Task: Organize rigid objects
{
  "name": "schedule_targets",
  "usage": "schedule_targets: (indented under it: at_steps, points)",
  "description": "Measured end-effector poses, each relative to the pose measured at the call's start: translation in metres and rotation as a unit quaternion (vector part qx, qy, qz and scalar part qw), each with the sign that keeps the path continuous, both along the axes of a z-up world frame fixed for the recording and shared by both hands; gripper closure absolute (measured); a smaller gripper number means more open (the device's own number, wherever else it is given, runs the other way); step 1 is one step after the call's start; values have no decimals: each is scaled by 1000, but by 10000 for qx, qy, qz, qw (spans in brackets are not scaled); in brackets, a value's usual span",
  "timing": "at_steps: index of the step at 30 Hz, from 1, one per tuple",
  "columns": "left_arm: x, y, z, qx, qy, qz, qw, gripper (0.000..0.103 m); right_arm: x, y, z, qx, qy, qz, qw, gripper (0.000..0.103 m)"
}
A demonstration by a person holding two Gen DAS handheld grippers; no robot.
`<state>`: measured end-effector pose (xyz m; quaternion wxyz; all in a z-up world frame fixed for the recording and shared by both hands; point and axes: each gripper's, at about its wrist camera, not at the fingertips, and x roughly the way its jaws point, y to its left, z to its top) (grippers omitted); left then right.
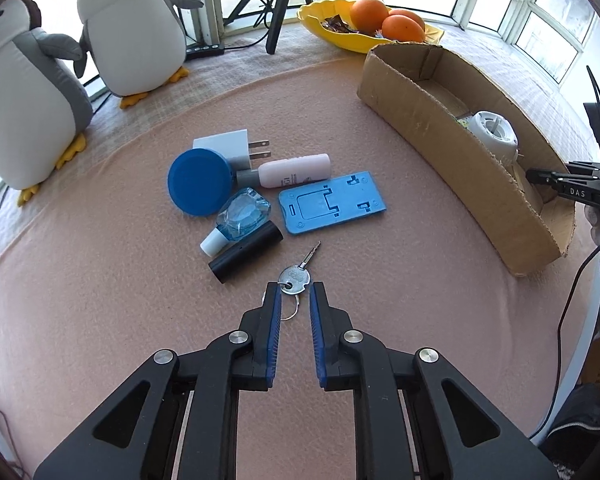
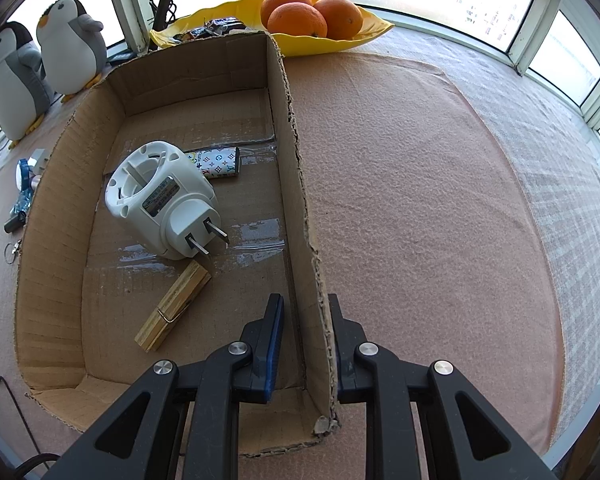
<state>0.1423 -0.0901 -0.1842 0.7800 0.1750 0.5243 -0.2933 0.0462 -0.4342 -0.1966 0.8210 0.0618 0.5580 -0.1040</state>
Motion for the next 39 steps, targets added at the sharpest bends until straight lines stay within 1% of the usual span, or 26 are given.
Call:
schedule_targets:
  at_steps: [2,4,8,9,19,28,29,30,31,35,39]
  points:
    - [0,2,-4,-16,67,-8,10000,90,0,0,0,1,-3,-5,10000,84]
    - [-2,1,-6,3,32,-31,10000,90,0,-1,0,-2,0,-10,10000,84]
    - [0,3,-10,68,-44,71,9999,77,0,-1,0,-7,3,-13,10000,84]
    - [2,5,-11,45,-21,123,9999,76,0,0,0,-5,1,-11,10000,84]
    - [10,8,-24,56,139,216,9997,76,1,0,0,-21,10,-17,10000,84]
    - [10,6,-28,115,-22,250,9996,76,1,0,0,-24,11,-14,10000,84]
    - [9,6,-27,96,-41,240,9997,78,1,0,0,-24,10,-15,10000,84]
    - [7,5,-26,95,-65,223,9997,85,1,0,0,-24,10,-16,10000,84]
    - [7,5,-25,109,-92,215,9997,88,1,0,0,-26,11,-14,10000,84]
    - [7,5,-25,97,-157,238,9995,93,1,0,0,-36,15,-17,10000,84]
    - [6,4,-25,109,-182,247,9995,94,2,0,0,-37,17,-17,10000,84]
